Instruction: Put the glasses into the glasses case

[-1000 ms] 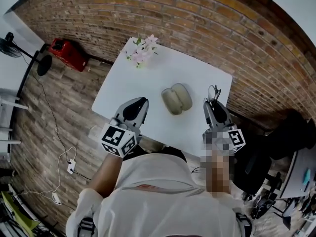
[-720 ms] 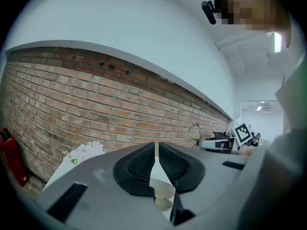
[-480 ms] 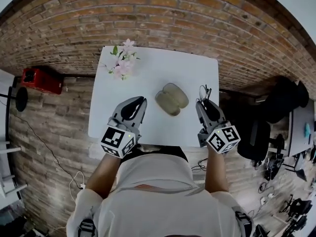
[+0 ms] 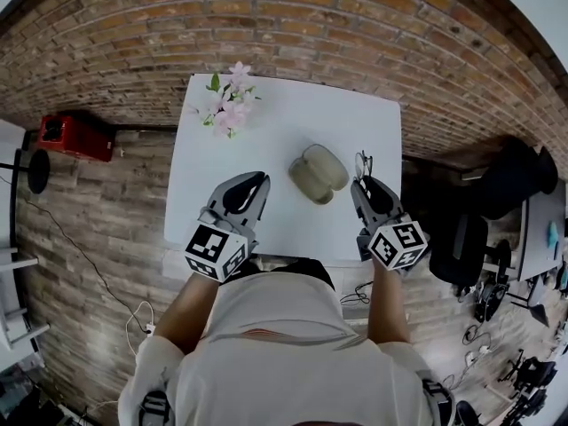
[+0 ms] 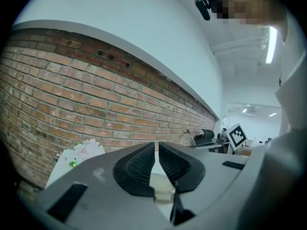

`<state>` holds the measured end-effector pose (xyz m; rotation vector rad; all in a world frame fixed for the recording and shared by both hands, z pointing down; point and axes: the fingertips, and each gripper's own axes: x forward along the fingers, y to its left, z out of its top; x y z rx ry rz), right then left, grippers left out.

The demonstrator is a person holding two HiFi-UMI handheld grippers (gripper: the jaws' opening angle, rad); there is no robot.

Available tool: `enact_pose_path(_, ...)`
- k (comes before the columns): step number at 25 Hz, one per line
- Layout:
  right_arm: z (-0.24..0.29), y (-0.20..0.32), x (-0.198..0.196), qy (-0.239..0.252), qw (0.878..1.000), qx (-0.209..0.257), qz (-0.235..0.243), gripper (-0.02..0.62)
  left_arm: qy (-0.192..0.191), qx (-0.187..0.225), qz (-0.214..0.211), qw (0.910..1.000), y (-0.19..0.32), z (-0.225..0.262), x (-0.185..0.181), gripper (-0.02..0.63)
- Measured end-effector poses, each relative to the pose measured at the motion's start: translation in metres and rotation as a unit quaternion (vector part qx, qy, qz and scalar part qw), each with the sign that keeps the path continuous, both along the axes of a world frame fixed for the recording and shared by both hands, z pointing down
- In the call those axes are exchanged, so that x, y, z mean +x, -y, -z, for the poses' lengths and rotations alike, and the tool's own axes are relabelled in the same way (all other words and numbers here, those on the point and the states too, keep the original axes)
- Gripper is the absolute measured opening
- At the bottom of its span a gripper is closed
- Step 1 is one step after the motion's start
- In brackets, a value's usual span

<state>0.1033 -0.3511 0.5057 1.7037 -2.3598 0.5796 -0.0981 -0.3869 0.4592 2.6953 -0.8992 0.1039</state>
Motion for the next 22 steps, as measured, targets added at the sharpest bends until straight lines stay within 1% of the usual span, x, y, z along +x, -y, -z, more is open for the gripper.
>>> enact_pose_path(3, -0.022, 0.006, -0.001, -0.015, 0.999, -0.029, 0.021, 0.172, 0.008, -0.003, 0.006, 0.9999, -0.006, -0.001, 0.0, 0.034)
enact_pose_path(5, -0.042, 0.013, -0.003, -0.022, 0.998, -0.056, 0.036, 0.172, 0.014, -0.004, 0.014, 0.9998, -0.009, -0.002, -0.003, 0.034)
enact_pose_path(9, -0.095, 0.023, -0.014, -0.051, 0.989, -0.121, 0.069, 0.172, 0.023, -0.014, 0.039, 0.9989, -0.016, -0.007, -0.017, 0.034)
enact_pose_path(12, -0.134, 0.028, -0.02, -0.093, 0.979, -0.16, 0.088, 0.172, 0.027, -0.023, 0.052, 0.998, -0.022, -0.014, -0.022, 0.034)
enact_pose_path(15, -0.167, 0.031, -0.026, -0.136, 0.966, -0.195, 0.104, 0.172, 0.029, -0.028, 0.058, 0.9975, -0.026, -0.018, -0.025, 0.034)
enact_pose_path(20, -0.205, 0.034, -0.04, -0.169, 0.943, -0.25, 0.138, 0.173, 0.031, -0.035, 0.066, 0.9967, -0.029, -0.022, -0.03, 0.034)
enact_pose_path(22, -0.217, 0.036, -0.043, -0.18, 0.936, -0.266, 0.144, 0.173, 0.031, -0.036, 0.068, 0.9965, -0.028, -0.023, -0.032, 0.034)
